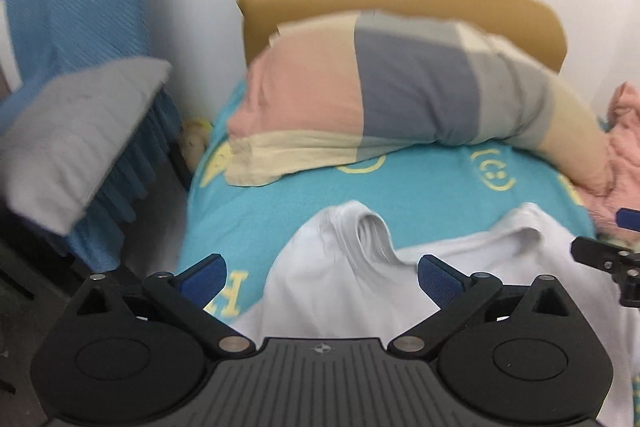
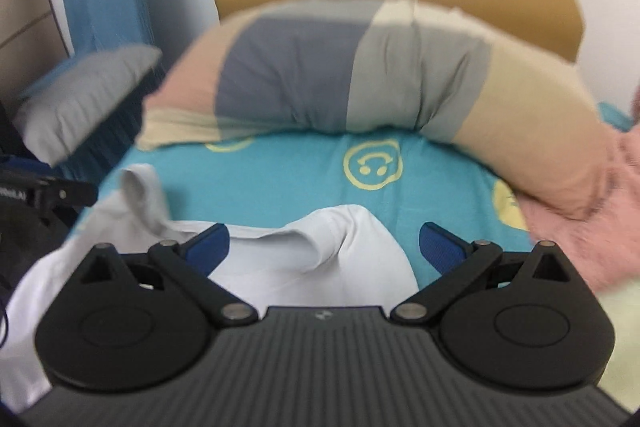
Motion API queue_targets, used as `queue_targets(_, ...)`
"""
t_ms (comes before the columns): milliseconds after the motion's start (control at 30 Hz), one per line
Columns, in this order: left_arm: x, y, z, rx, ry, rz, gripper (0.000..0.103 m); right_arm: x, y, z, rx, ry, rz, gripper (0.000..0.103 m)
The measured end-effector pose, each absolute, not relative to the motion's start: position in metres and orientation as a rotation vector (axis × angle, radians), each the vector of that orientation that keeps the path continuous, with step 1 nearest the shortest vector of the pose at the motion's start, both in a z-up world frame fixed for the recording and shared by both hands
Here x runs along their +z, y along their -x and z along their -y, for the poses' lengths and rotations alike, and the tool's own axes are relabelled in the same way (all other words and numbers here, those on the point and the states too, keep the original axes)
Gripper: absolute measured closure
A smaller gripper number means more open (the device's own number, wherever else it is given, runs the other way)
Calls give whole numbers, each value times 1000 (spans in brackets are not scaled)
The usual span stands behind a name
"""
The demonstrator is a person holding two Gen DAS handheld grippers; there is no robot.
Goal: Fold clothes
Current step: 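Lay the shirt flat on the bed and open both grippers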
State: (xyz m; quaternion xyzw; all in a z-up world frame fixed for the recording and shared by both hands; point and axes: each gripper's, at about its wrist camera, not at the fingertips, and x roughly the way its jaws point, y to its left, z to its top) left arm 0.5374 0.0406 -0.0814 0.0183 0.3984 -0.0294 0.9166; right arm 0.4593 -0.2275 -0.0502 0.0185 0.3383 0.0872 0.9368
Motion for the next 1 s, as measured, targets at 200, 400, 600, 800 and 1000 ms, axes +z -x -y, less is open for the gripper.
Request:
queue_targets(200,-23,-372,-18,-34,21,-662,0,-9,-332,234,190,-88,-562,0)
queue_targets(400,-5,-230,-9,-17,72,-578,0,21,-200,239,209,-107,-460,0)
queue_targets(600,-2,-150,4,-11,82,-581,1,30,-115,248,210,-150,-414,0)
queue_targets(800,13,-131,18,-34,64,-540,1,46,-83,254,180,-178,-408,0)
queue_targets(1000,-18,-150,3,-18,115,-583,2,50,-74,253,181,-267,-379,0)
